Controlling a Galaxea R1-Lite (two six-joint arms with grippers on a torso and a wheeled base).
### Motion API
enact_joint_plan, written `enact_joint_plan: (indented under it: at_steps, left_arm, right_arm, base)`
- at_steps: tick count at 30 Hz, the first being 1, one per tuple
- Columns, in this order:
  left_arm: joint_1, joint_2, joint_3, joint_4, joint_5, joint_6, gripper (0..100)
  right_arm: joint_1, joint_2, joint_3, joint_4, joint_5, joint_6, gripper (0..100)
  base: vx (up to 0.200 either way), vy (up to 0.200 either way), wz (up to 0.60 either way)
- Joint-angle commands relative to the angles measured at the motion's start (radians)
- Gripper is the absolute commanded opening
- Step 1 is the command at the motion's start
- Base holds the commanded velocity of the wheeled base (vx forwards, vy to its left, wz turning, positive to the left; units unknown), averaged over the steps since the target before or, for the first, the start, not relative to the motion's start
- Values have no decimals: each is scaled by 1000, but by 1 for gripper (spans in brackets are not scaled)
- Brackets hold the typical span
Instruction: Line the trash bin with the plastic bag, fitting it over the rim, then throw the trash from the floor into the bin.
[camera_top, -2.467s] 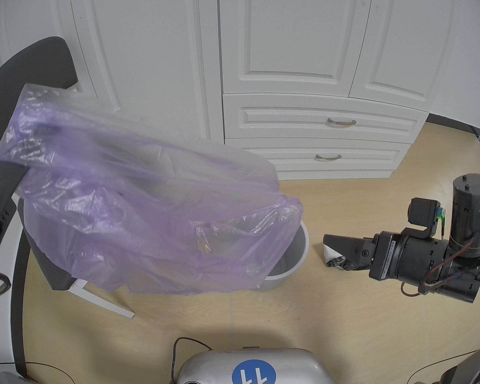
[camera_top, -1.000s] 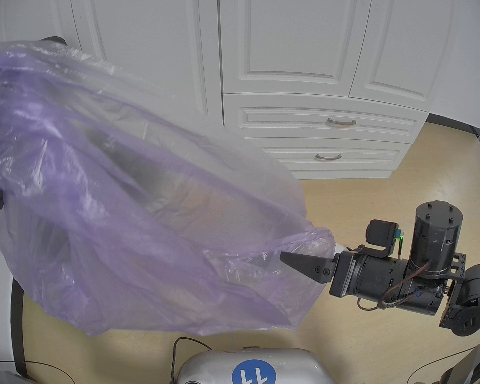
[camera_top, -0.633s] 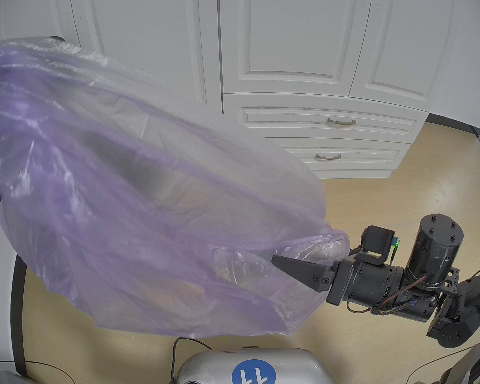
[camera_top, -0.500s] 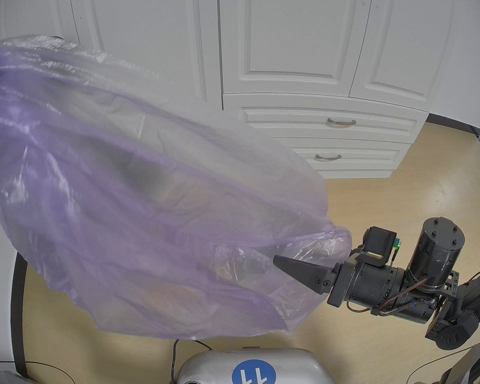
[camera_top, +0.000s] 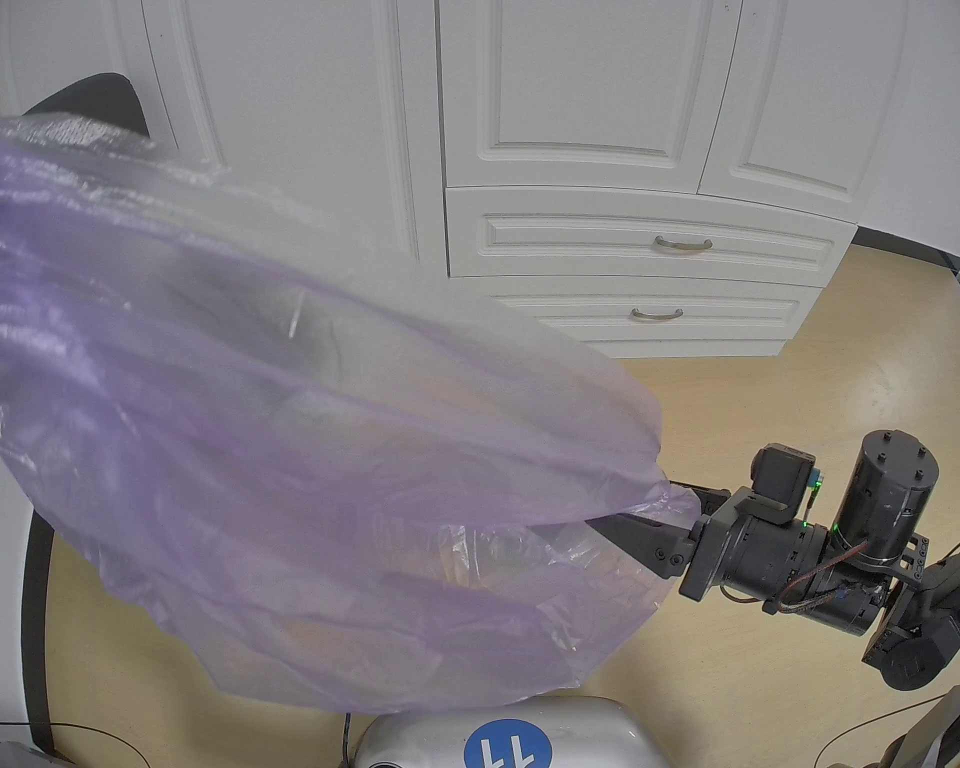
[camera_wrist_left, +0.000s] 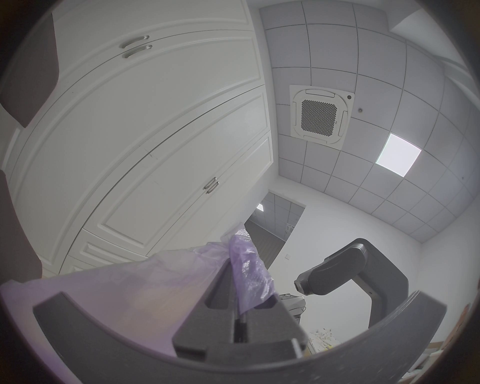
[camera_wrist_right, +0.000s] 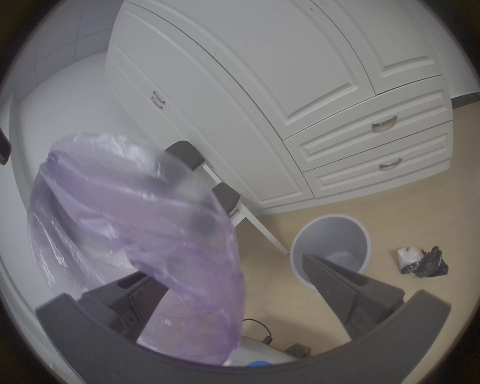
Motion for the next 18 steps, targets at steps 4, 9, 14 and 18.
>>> enact_joint_plan:
  at_steps: [4, 9, 14, 18]
  left_arm:
    - [0, 2, 6, 0, -2, -1, 0]
    - [0, 1, 5, 0, -2, -1, 0]
    - [0, -1, 5, 0, -2, 1, 0]
    - [0, 1, 6, 0, -8, -1, 0]
  right_arm:
    - [-8, -42, 4, 2, 1, -1, 100]
    - [0, -33, 18, 2, 9, -1, 100]
    - [6, -19, 19, 3, 7, -1, 100]
    - [6, -26, 22, 3, 9, -1, 100]
  base:
    - [0, 0, 0]
    - [0, 0, 0]
    - [0, 0, 0]
    - [0, 0, 0]
